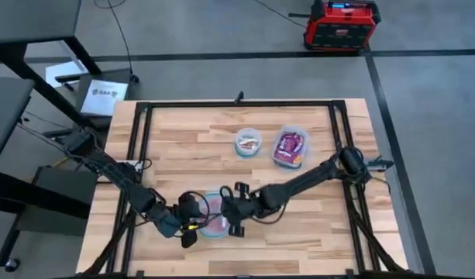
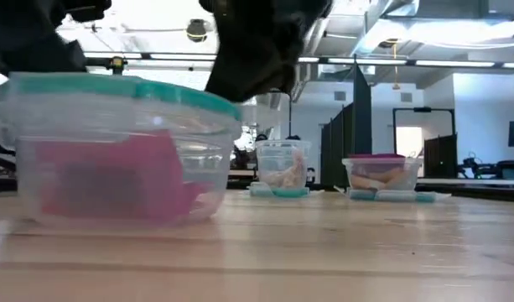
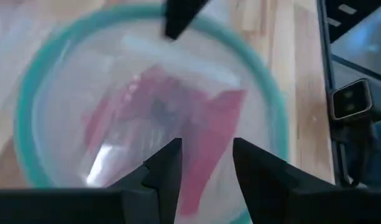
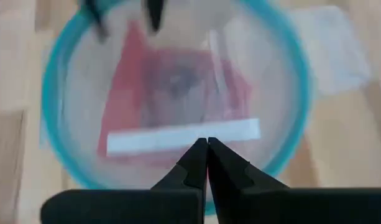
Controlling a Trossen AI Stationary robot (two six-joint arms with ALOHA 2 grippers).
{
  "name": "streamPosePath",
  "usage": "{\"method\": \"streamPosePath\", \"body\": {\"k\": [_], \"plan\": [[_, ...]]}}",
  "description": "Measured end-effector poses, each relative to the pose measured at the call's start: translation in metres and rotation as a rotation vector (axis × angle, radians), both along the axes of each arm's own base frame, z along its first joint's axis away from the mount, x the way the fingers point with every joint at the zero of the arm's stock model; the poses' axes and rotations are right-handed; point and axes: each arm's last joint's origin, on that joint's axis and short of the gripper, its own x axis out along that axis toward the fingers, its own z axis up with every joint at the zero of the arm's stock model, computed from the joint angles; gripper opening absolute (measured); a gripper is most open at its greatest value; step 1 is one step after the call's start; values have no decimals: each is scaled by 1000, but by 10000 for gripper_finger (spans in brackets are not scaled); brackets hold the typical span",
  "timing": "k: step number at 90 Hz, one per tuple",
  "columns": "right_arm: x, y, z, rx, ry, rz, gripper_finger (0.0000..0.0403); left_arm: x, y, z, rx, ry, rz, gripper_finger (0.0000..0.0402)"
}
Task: Sort candy
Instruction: Close the bottom left transparent bin with the lid
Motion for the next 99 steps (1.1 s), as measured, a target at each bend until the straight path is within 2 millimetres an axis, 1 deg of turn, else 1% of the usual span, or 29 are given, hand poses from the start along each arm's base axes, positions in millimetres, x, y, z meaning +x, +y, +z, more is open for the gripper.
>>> {"method": "streamPosePath", "body": {"k": [8,14,21,26,33,46,51,60,70,82,89,94,99], "plan": [[-4,11,13,65,-53,6,0,-3,4,21,89,26,-25,130],[-7,24,15,103,-73,10,0,-8,12,27,206,97,-12,130],[-5,35,3,131,-70,10,0,-13,25,22,312,194,15,130],[-3,39,-7,142,-63,1,0,-13,32,16,334,227,38,130],[2,37,-19,141,-51,-16,0,-13,37,5,311,260,43,130],[0,30,-22,95,5,-15,0,-12,32,-1,198,225,28,130],[-2,27,-22,66,36,-2,0,-12,27,0,153,201,30,130],[-5,16,-19,17,90,23,0,-14,18,2,69,169,19,130],[-3,2,-15,-23,100,35,0,-15,8,5,-3,122,6,130],[0,-13,-9,-29,92,16,0,-16,0,10,-39,71,-32,130],[2,-14,0,-17,31,11,0,-16,-1,18,-13,70,-50,130],[5,-10,9,-12,-46,20,0,-17,0,28,14,69,-67,130],[9,-3,20,5,-162,15,0,-19,2,39,70,82,-87,130]]}}
